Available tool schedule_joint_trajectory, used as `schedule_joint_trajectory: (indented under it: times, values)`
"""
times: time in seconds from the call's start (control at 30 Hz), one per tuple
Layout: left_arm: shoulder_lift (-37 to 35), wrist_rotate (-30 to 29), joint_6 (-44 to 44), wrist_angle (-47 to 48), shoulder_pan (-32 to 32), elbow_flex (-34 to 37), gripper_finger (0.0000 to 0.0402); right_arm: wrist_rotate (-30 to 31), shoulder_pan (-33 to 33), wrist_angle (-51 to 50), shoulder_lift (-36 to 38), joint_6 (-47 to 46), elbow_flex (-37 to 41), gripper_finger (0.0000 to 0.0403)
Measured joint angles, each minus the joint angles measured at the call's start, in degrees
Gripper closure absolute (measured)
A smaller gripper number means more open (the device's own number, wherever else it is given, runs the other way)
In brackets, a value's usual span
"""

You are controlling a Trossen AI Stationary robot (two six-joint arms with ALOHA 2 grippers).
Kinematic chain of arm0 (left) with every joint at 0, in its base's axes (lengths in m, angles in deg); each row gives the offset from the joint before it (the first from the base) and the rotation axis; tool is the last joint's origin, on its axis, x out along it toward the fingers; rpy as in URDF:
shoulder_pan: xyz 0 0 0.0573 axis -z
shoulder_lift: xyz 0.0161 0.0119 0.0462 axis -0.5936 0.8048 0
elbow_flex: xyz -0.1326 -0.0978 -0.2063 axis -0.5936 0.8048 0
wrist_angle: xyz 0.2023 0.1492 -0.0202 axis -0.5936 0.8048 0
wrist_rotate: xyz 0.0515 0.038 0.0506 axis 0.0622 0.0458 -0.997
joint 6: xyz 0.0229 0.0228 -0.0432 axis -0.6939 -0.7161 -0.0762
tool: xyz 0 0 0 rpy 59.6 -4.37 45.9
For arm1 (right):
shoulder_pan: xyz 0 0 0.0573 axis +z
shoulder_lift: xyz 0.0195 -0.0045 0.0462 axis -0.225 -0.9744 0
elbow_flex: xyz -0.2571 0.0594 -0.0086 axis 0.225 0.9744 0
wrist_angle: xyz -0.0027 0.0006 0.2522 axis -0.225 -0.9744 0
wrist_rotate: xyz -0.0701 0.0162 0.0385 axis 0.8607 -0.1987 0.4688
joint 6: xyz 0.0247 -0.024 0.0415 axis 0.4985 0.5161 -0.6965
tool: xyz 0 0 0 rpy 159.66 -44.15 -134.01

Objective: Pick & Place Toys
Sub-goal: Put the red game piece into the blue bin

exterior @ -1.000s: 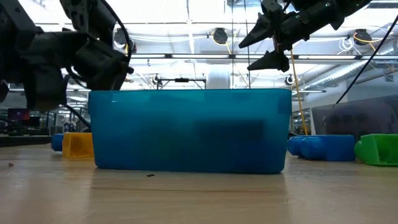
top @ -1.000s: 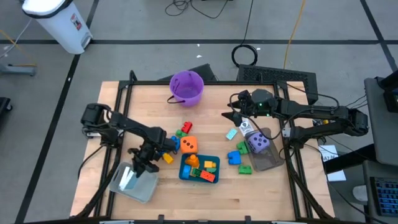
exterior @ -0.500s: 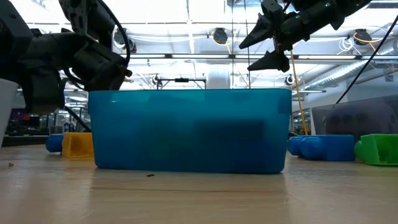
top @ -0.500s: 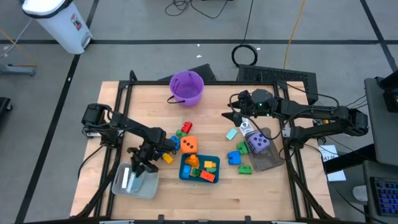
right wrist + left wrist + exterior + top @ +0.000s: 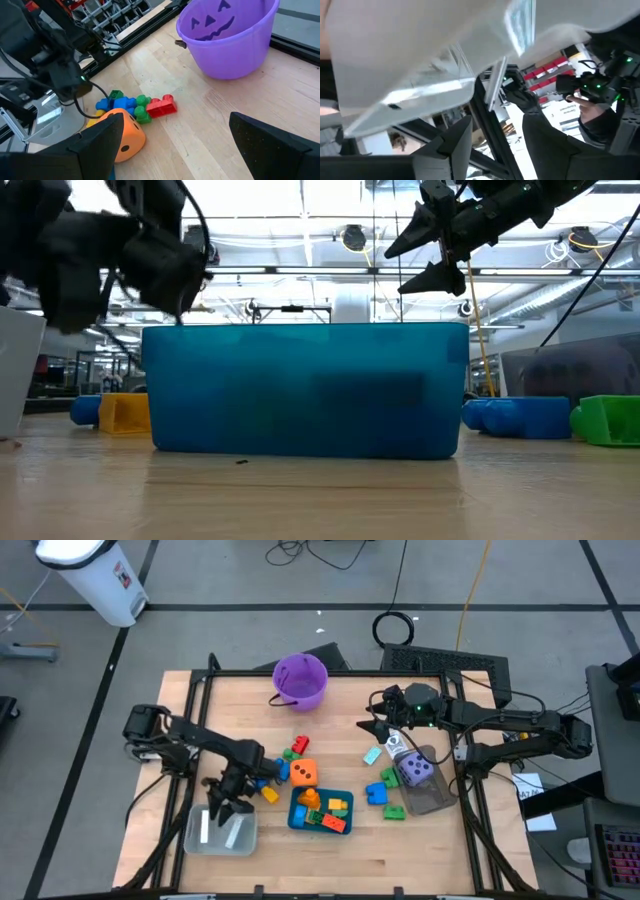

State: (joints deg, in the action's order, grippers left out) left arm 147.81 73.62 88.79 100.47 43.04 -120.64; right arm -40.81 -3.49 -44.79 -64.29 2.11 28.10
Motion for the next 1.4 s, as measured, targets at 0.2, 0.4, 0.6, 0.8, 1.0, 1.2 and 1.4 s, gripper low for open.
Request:
schedule_joint_trajectory:
  times: [0.2,0.4,0.6,0.8,1.0,1.2,1.4]
  values:
    - [-6.6,-0.2,0.1,2.9,-2.4,-3.6,0.0218,0.0,0.0,0.0,0.0,0.0,0.0,0.0046]
    - [-13.7,-4.7,-0.9,1.7,-5.3,-9.2,0.0218,-0.1,0.0,1.3,0.0,-0.2,0.0,0.0046]
    - [-18.4,-18.8,-2.9,-9.6,-8.0,-14.5,0.0217,-0.2,1.1,10.1,0.0,-1.7,0.0,0.0046]
    - [-19.8,-37.3,-4.2,-27.7,-8.0,-15.8,0.0217,-0.2,1.6,18.3,0.0,-4.5,-0.1,0.0046]
    - [-18.9,-52.2,-10.2,-36.5,-8.1,-15.8,0.0217,-0.2,2.5,18.7,0.0,-5.7,-0.1,0.0046]
    - [-15.3,-60.8,2.0,-37.7,-13.5,-15.9,0.0217,2.5,4.7,17.9,-0.8,-5.3,-0.1,0.0046]
    - [-9.2,-60.8,3.4,-39.2,-19.4,-15.9,0.0215,2.9,5.0,18.3,-2.8,-5.5,-0.1,0.0046]
